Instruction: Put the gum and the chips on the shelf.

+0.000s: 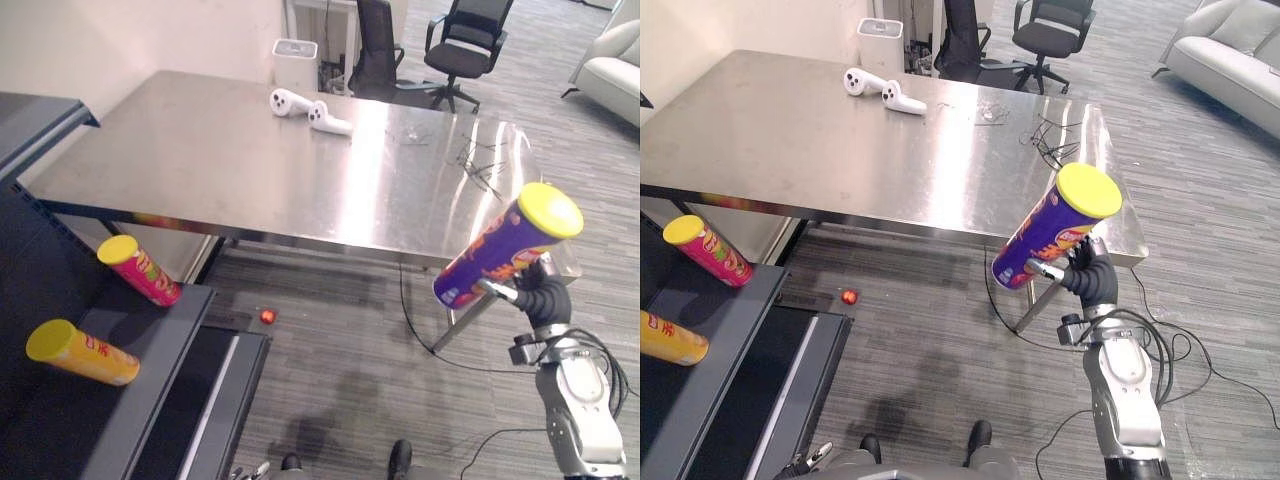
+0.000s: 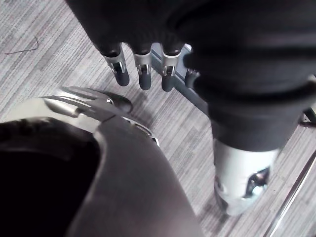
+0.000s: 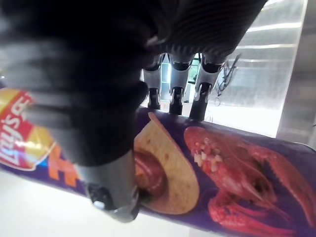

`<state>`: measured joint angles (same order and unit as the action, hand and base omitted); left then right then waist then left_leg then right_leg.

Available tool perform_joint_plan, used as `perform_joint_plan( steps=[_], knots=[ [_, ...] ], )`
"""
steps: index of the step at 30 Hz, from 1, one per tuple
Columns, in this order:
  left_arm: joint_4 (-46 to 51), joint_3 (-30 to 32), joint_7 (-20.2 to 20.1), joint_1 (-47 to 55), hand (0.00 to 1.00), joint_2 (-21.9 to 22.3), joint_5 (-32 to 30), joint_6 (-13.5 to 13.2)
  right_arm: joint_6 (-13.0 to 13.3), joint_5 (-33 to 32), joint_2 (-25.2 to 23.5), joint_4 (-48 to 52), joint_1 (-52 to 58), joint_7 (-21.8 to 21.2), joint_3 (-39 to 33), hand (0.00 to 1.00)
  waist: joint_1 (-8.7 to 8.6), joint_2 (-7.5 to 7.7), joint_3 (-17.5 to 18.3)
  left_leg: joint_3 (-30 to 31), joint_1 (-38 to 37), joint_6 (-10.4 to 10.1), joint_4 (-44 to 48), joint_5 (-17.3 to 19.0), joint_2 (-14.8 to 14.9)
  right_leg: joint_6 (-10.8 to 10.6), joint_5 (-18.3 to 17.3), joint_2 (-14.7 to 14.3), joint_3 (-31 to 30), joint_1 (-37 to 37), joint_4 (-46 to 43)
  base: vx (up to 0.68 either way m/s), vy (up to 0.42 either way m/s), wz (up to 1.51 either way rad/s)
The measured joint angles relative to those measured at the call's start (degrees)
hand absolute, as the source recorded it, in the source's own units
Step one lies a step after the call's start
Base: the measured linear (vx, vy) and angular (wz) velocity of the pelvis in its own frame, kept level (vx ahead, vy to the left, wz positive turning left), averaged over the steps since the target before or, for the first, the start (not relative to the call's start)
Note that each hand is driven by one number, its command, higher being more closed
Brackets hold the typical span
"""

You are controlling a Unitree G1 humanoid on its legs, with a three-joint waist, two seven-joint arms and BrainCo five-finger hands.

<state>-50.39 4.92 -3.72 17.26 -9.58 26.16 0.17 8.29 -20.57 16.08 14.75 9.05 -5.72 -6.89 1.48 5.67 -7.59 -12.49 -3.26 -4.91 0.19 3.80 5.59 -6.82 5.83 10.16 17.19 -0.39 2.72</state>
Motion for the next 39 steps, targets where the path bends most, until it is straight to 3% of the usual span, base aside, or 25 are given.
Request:
perform_joint_plan(
  steps=[7, 18, 22, 25, 27, 30, 31, 32, 34, 35, 36, 37, 38, 39],
  knots=[
    [-1.7, -0.1, 0.1, -0.1, 0.0, 0.5, 0.0, 0.0, 0.7, -2.1, -2.2, -2.1, 2.0, -0.7, -0.1, 1.0, -1.35, -1.31, 1.6, -1.0, -1.2, -0.1, -0.2, 0.3, -0.1, -0.4, 0.3, 0.1, -0.6, 1.0, 1.1, 0.01, 0.006, -0.05],
    [-2.3, -0.1, 0.9, -0.2, 0.0, 0.9, 0.2, 0.1, 1.0, -2.2, -2.6, -3.0, 2.4, 0.5, -0.1, 1.0, -1.5, -2.76, 2.7, -1.2, -1.9, -0.2, -0.1, 0.6, 0.1, -0.4, 0.3, -0.2, -0.5, 1.8, 1.4, 0.0, 0.0, -0.01],
    [-2.0, -0.1, 1.0, -0.4, 0.0, 1.0, 2.3, 1.1, 1.0, -2.1, -2.5, -4.2, 2.0, 0.4, 0.6, 1.0, -1.27, -2.98, 2.0, -0.9, -0.7, -0.4, 2.3, 2.0, 0.8, 0.4, -4.0, 0.6, -0.4, -1.6, -6.7, -0.01, -0.003, 0.02],
    [-1.4, 0.0, 1.7, -0.9, 0.0, 1.0, 6.2, 2.4, 1.7, -2.1, -2.0, -6.6, -2.1, 0.5, 3.5, 1.0, -1.15, -3.37, -0.5, 1.5, 3.3, -0.7, 11.3, 5.7, 2.5, 0.9, -7.2, 0.7, 0.8, -2.5, -12.3, -0.06, -0.048, 0.27],
    [-0.8, 0.0, 2.9, -1.2, 0.0, 2.0, 7.2, 2.2, 1.8, -2.1, -0.8, -10.0, -9.1, 1.6, 7.3, 1.0, -0.67, -4.34, -2.2, 5.5, 6.3, -1.0, 14.1, 5.6, 3.4, 1.4, -7.6, 0.0, 3.9, -2.3, -12.8, -0.07, -0.095, 0.7],
    [0.2, 0.1, 4.1, -1.2, 0.0, 3.4, 6.9, 1.2, 1.8, -2.1, 0.8, -13.0, -16.1, 1.5, 9.3, 1.0, 1.93, -6.31, -4.4, 8.5, 8.1, -1.6, 15.1, 4.2, 4.2, 2.2, -8.1, -0.5, 7.9, -1.1, -12.8, -0.1, -0.095, 0.71],
    [0.0, 0.8, 4.5, -0.5, 0.0, 4.4, 7.7, 1.2, 1.7, -2.1, 1.3, -14.6, -17.9, 1.4, 10.1, 1.0, 2.97, -7.54, -5.1, 7.6, 8.4, -0.2, 14.1, 3.0, 4.4, 3.0, -8.6, -0.4, 9.9, 0.0, -12.8, -0.13, -0.089, 0.75],
    [0.1, 1.3, 4.5, 0.1, 0.0, 5.0, 8.2, 1.2, 1.7, -2.1, 1.4, -15.0, -18.0, 1.4, 10.2, 1.0, 3.44, -8.03, -5.4, 5.7, 8.0, 3.2, 13.1, 3.7, 4.9, 3.4, -8.9, -0.2, 11.3, 0.7, -12.6, -0.12, -0.109, 0.81],
    [-0.4, 2.1, 3.8, 1.9, 0.0, 5.5, 9.8, 1.0, 2.2, -2.1, 1.9, -15.3, -16.1, 1.2, 9.6, 1.0, 3.02, -7.86, -5.0, -6.1, 6.2, 15.2, 7.9, 4.3, 6.6, 2.9, -7.8, 0.8, 17.8, 4.6, -8.1, -0.01, -0.107, 1.65],
    [-1.7, 2.6, 3.2, 2.0, 0.0, 6.0, 9.6, 0.2, 2.7, -2.1, 2.5, -15.5, -15.5, 0.8, 8.0, 1.0, 2.12, -7.19, -4.7, -13.3, 6.4, 13.5, 8.7, 3.7, 8.1, 3.6, -7.7, 2.6, 22.6, 5.1, -6.5, -0.01, -0.053, 1.93],
    [-2.2, 3.3, 2.9, 2.1, 0.0, 6.5, 9.5, 0.0, 2.9, -2.0, 2.7, -15.5, -15.4, 0.8, 7.0, 1.0, 1.83, -7.42, -4.7, -17.0, 6.9, 13.2, 10.9, 2.7, 8.9, 3.9, -8.1, 3.6, 24.9, 5.3, -7.3, 0.01, 0.058, 1.81],
    [-3.1, 4.1, 2.8, 2.4, 0.0, 7.2, 9.2, -0.1, 3.5, -2.0, 3.1, -15.5, -14.6, 1.0, 4.8, 1.0, 1.21, -8.14, -4.3, -23.2, 6.8, 14.1, 15.2, 0.3, 9.7, 3.7, -9.1, 5.5, 28.6, 5.6, -9.1, 0.03, 0.059, 1.7],
    [-3.6, 4.5, 2.5, 3.3, 0.0, 7.9, 9.1, 0.0, 4.1, -2.0, 3.8, -15.5, -13.6, 1.0, 3.0, 1.0, 0.73, -9.36, -3.5, -26.8, 5.7, 13.2, 16.8, -4.9, 9.8, 2.9, -10.3, 6.8, 31.9, 5.9, -11.4, 0.03, 0.088, 1.74],
    [-3.7, 4.4, 2.2, 3.3, 0.0, 8.0, 9.0, 0.0, 4.3, -2.0, 4.1, -15.4, -13.2, 1.2, 2.3, 1.0, 0.36, -9.85, -3.3, -27.0, 6.5, 12.0, 15.8, -6.3, 9.1, 2.6, -10.6, 7.1, 33.4, 6.1, -12.6, -0.02, 0.076, 1.55]
  ],
)
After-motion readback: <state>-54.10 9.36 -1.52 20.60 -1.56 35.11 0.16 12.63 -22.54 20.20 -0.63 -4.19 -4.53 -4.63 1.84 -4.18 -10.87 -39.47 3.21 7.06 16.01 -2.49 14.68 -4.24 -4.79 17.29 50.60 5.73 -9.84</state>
